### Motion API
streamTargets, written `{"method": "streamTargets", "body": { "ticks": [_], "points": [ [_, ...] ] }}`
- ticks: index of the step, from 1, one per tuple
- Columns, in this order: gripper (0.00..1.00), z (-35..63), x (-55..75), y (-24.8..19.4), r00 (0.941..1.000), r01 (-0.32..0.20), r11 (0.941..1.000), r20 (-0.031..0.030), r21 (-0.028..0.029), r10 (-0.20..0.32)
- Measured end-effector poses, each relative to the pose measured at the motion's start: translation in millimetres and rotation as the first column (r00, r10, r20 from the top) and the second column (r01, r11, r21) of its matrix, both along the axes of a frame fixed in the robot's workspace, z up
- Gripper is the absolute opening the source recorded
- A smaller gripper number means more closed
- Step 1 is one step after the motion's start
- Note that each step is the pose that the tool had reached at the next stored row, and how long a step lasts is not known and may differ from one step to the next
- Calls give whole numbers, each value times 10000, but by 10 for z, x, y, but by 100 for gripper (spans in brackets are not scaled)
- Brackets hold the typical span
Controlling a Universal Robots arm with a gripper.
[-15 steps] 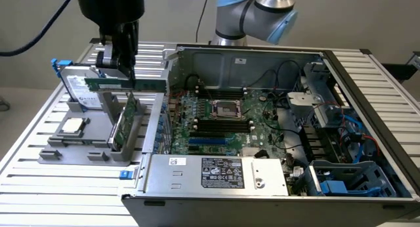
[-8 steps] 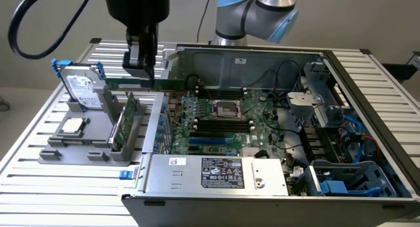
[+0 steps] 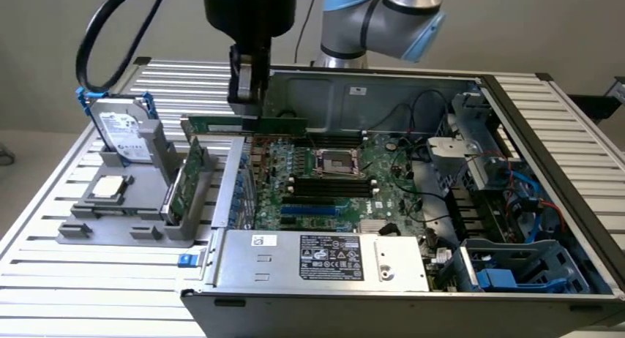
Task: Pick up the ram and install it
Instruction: 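Pick up the ram and move it above insertion slot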
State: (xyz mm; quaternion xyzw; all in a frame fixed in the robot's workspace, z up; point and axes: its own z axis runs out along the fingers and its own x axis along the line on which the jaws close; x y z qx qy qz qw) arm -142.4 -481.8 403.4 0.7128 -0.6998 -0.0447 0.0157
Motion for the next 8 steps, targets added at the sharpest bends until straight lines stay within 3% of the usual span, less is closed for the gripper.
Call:
{"method": "streamTargets", "body": {
  "ticks": [8],
  "points": [
    [14, -63, 365, 36, 10000, 0, 10000, -9, 3, 0]
  ]
}}
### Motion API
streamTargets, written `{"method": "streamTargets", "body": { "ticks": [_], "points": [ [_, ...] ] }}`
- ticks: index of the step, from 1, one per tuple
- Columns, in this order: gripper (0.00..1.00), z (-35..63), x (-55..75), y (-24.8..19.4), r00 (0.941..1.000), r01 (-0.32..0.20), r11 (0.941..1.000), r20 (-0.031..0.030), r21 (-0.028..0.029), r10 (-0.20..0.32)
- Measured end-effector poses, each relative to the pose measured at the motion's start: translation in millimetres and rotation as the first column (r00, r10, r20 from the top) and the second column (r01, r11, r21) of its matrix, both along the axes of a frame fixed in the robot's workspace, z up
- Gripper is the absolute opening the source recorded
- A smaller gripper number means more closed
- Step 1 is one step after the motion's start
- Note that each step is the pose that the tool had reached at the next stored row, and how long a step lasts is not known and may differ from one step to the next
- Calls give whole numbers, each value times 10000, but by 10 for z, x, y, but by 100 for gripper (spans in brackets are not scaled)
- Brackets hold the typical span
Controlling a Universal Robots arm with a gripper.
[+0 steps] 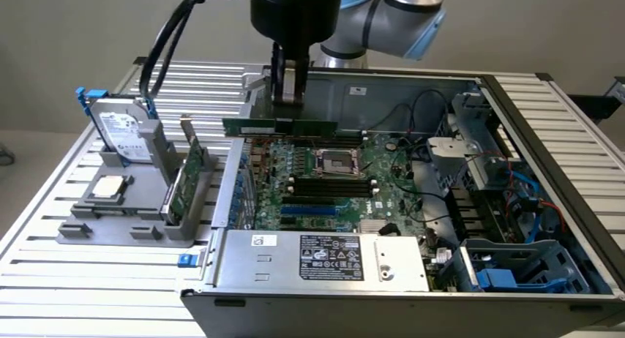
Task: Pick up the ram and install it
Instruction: 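Pick up the ram and move it above insertion slot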
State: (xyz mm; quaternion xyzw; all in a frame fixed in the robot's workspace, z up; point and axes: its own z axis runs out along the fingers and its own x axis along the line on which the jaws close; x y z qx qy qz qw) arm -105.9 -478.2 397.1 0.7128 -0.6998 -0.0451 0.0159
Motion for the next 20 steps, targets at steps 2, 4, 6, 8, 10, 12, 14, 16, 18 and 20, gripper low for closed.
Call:
{"method": "streamTargets", "body": {
  "ticks": [2, 4, 6, 8, 10, 12, 14, 16, 18, 20],
  "points": [
    [14, -36, 90, 25, 10000, -1, 10000, -1, 0, 1],
    [14, -71, 178, 66, 10000, 0, 10000, -2, -1, 0],
    [14, -109, 272, 121, 10000, -1, 10000, -1, 0, 1],
    [14, -145, 357, 178, 10000, -1, 10000, -1, 1, 1],
    [14, -176, 424, 231, 10000, -1, 10000, -1, 0, 1],
    [14, -202, 473, 264, 10000, 2, 10000, -1, 1, -2],
    [14, -230, 522, 273, 10000, 33, 10000, 0, 2, -33],
    [14, -257, 570, 279, 10000, 83, 10000, 0, 1, -83],
    [14, -281, 618, 286, 9999, 125, 9999, -1, 0, -125],
    [14, -303, 664, 296, 9999, 159, 9999, -1, 0, -159]
  ]
}}
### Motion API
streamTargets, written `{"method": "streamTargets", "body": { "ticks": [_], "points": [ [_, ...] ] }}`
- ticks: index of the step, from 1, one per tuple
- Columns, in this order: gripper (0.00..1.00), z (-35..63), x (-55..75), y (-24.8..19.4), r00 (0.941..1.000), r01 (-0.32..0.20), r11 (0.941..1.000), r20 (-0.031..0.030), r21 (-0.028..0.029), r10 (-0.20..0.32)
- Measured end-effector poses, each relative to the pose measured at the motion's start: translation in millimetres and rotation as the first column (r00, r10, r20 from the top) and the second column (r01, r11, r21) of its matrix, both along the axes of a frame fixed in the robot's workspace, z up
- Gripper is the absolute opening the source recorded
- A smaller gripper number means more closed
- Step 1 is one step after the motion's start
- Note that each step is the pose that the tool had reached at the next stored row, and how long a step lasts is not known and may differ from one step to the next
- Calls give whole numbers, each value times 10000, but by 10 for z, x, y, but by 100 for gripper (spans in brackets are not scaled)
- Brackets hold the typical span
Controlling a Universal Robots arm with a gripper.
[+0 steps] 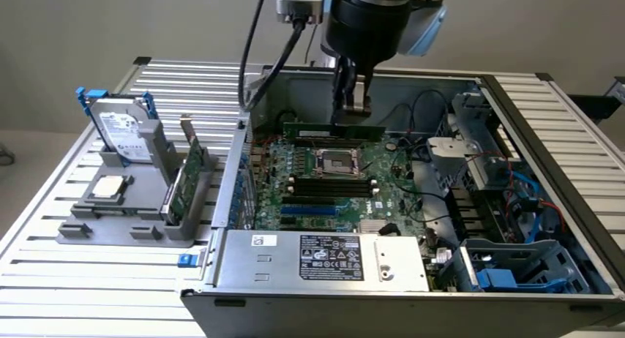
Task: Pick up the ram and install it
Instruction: 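Pick up the ram and move it above insertion slot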
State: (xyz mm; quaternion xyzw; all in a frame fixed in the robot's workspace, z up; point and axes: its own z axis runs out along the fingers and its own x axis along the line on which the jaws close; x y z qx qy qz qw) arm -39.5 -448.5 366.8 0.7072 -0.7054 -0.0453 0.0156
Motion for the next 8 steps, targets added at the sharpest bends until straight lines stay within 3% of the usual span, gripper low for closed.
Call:
{"method": "streamTargets", "body": {
  "ticks": [8],
  "points": [
    [14, -83, 162, 77, 10000, 64, 10000, 0, -1, -64]
  ]
}}
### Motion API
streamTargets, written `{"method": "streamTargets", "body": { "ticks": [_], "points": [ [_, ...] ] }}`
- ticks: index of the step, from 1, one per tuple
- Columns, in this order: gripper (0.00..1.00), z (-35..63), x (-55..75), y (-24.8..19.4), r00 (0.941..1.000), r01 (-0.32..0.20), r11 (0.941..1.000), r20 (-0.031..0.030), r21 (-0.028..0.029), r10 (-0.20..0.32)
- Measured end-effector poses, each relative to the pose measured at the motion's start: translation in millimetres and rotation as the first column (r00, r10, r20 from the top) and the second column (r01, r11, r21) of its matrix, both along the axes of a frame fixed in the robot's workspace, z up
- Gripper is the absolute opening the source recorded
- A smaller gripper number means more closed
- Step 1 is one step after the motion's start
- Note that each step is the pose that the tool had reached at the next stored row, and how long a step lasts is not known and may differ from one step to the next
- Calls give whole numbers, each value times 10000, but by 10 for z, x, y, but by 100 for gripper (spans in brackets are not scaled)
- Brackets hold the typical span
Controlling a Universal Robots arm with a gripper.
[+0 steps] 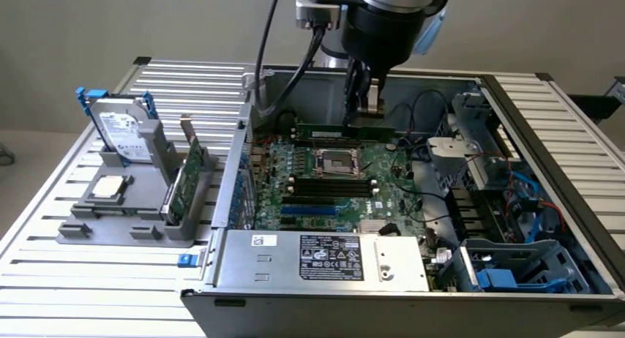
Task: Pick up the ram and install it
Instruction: 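Pick up the ram and move it above insertion slot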
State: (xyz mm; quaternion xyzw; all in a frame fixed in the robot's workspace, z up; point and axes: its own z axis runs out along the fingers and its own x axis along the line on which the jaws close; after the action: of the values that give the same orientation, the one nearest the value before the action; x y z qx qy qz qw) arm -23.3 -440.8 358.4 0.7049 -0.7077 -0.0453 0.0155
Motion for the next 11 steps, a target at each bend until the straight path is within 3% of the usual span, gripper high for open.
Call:
{"method": "streamTargets", "body": {
  "ticks": [6, 11],
  "points": [
    [14, -105, 4, 47, 9997, 239, 9997, 0, -1, -239],
    [14, -196, 4, 150, 9995, 311, 9995, 1, 0, -311]
  ]
}}
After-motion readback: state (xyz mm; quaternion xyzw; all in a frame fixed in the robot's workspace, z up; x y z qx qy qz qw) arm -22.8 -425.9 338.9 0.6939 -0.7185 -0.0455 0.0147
